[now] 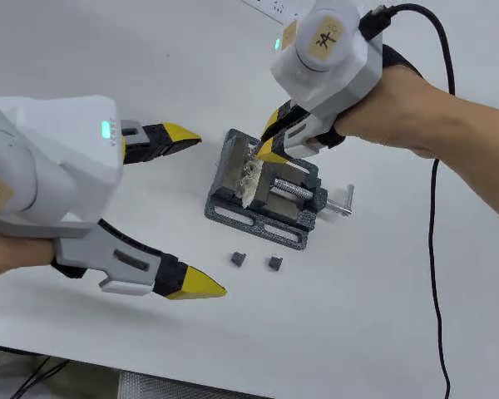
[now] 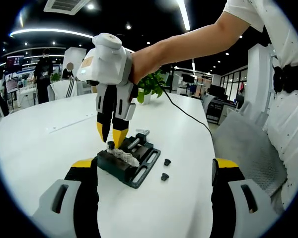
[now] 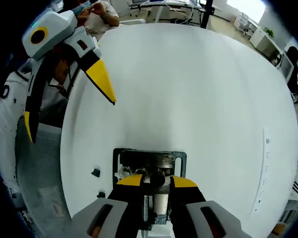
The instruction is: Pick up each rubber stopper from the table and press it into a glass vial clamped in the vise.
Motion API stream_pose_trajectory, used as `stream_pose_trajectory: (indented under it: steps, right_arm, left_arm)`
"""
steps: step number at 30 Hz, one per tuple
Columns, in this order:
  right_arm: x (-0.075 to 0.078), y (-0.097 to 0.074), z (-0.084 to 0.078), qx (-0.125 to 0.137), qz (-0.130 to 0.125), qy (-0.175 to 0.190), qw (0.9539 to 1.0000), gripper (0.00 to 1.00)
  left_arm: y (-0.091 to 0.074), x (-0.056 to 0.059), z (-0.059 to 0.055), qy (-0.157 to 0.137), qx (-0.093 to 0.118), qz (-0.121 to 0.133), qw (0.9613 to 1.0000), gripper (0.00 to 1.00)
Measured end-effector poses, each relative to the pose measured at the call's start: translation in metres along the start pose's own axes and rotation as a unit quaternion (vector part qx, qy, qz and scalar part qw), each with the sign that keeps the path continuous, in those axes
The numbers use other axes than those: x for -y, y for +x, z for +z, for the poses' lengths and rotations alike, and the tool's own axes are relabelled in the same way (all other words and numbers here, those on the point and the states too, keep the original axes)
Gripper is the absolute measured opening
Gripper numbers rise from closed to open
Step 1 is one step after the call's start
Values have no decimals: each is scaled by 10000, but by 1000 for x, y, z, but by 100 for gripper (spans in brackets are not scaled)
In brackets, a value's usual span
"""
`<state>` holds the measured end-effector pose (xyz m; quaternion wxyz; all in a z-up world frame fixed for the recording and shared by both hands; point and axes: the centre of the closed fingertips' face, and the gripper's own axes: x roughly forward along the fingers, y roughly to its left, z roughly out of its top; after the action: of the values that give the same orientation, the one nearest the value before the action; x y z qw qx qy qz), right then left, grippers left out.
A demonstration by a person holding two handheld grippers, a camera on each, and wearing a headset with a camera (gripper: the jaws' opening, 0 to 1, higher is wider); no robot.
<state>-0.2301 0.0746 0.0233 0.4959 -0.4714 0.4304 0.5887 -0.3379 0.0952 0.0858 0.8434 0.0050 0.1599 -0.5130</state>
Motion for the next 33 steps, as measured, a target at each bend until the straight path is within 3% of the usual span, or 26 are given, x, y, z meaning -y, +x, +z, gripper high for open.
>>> stream_pose_trajectory:
  steps: [3,11,16,33]
  right_arm:
    - [-2,-9,5,225,24,118,9997,15]
    - [2,-25,3,516,12,286,9983,6]
    - [1,-23,0,534,24,259,9982,1]
    - [3,-6,-3,451,85,183,9988,0]
  left_arm:
    - [-1,-1,0,-9,-6,21,10000,95]
    - [-1,1,-1,-11,-19,-2,10000,95]
    - [0,1,-1,-22,-27,-21,10000,94]
    - [0,1,0,-57,-18,-30,10000,93]
